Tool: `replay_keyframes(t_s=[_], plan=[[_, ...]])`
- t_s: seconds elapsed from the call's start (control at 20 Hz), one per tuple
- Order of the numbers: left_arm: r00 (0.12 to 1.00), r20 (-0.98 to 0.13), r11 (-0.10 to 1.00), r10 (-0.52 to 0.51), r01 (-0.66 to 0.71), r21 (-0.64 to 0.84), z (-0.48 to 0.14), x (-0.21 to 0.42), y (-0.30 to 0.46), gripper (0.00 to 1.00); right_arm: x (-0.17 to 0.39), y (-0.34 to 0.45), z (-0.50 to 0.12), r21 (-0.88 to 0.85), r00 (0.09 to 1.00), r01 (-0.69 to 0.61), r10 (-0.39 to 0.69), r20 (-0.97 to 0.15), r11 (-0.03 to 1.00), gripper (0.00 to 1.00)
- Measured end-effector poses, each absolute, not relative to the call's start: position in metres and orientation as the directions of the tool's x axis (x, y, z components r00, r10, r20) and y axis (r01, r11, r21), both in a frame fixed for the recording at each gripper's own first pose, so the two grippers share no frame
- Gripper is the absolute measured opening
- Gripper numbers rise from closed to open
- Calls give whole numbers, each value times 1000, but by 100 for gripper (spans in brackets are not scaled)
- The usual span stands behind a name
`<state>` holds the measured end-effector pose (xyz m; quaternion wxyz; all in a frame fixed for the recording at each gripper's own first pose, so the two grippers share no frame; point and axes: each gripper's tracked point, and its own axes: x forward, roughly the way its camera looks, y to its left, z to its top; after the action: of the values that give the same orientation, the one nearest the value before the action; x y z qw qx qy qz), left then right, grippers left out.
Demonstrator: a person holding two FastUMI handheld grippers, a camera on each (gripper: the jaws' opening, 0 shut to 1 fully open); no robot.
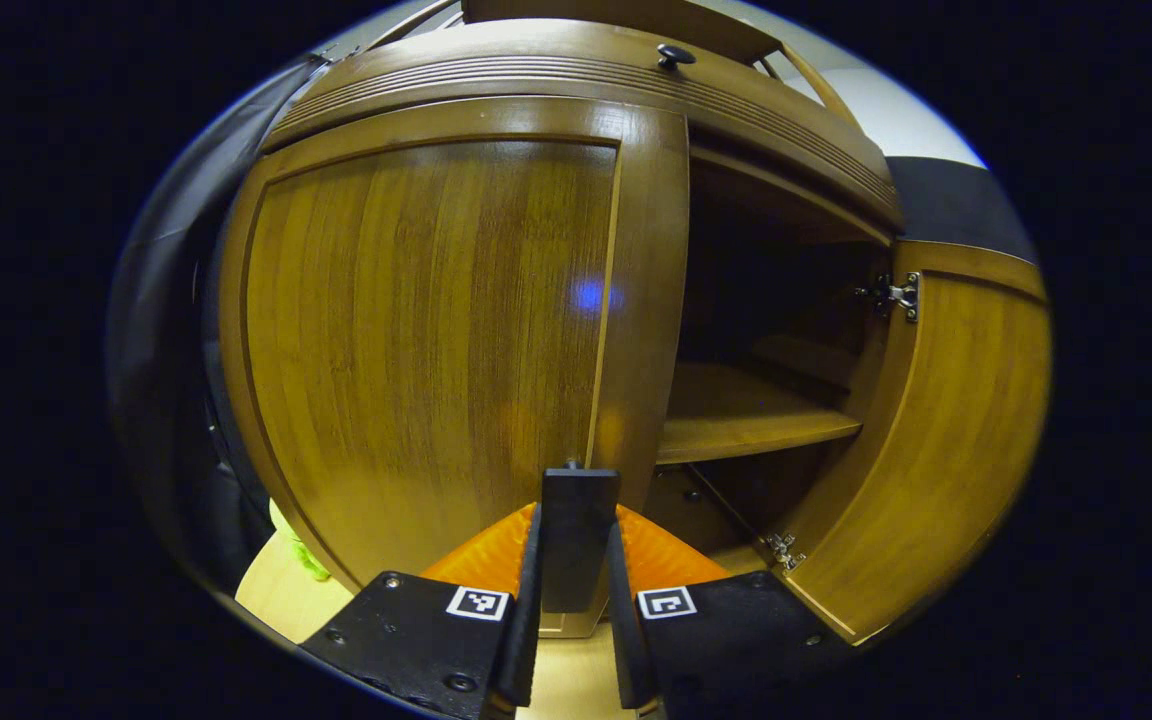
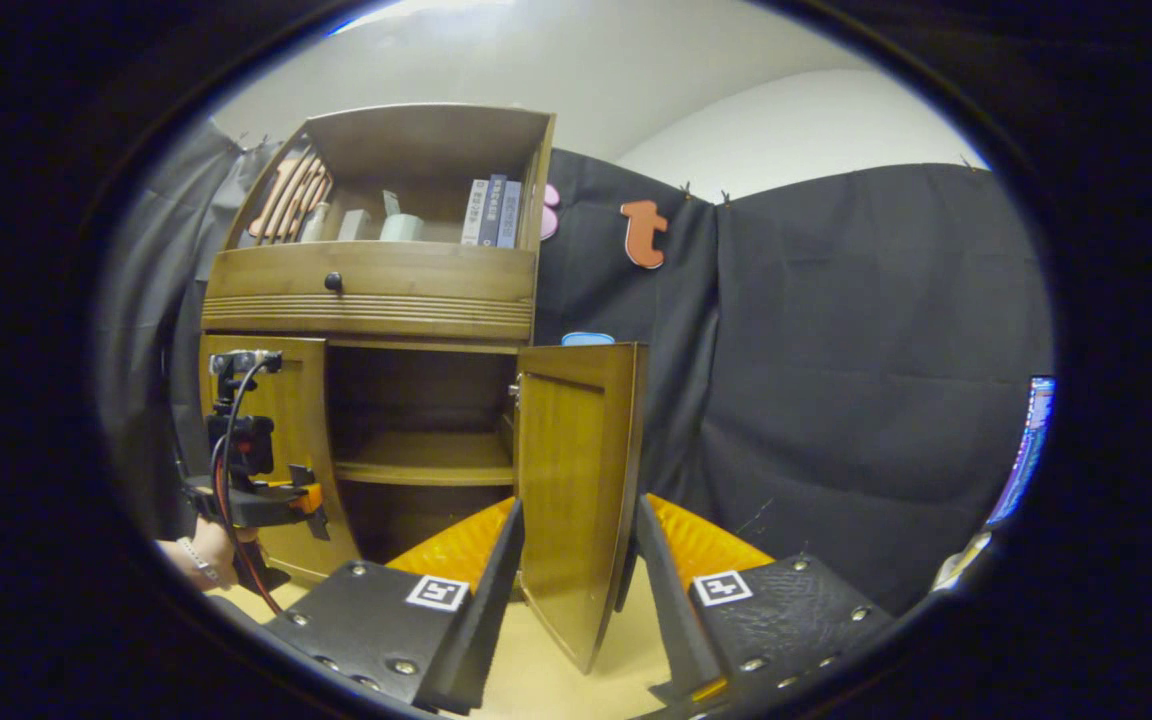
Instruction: Open the right door of the double-door shoe cabinet with the right hand, and open the left door with the left hand.
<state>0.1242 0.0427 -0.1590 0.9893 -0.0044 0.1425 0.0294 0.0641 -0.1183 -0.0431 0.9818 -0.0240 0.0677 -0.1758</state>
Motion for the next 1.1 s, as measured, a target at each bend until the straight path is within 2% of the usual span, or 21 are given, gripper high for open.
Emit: replay_keyframes(t_s=[0.05,0.15,0.2,0.45,0.5,0.55,0.85,0.9,0.95,1.1], plan=[[959,-278,998,51,-55,-7,-157,118,42,33,66,-117,-46,-67,932,332,-338,-132,941,75],[962,-271,999,35,-41,-18,-155,108,42,35,70,-112,-50,-57,941,302,-307,-141,952,74],[963,-269,999,27,-35,-26,-155,102,43,32,73,-109,-52,-51,946,285,-290,-145,957,81],[964,-263,998,31,-43,-40,-150,72,47,32,97,-81,-66,-14,969,177,-176,-175,984,81],[965,-260,998,32,-46,-48,-150,66,49,35,100,-75,-67,-8,973,151,-150,-177,988,81],[966,-258,997,34,-50,-56,-149,61,50,32,103,-68,-68,-6,975,127,-126,-180,992,81],[963,-261,991,64,-93,-99,-145,26,62,32,114,-33,-78,24,979,-2,7,-203,1000,82],[963,-262,989,71,-102,-107,-145,20,65,35,115,-27,-81,30,978,-19,25,-208,999,82],[962,-263,988,78,-110,-109,-144,15,67,32,115,-23,-83,36,976,-35,42,-212,999,82],[960,-261,985,99,-132,-114,-143,2,74,32,117,-9,-92,57,970,-80,91,-227,995,81]])
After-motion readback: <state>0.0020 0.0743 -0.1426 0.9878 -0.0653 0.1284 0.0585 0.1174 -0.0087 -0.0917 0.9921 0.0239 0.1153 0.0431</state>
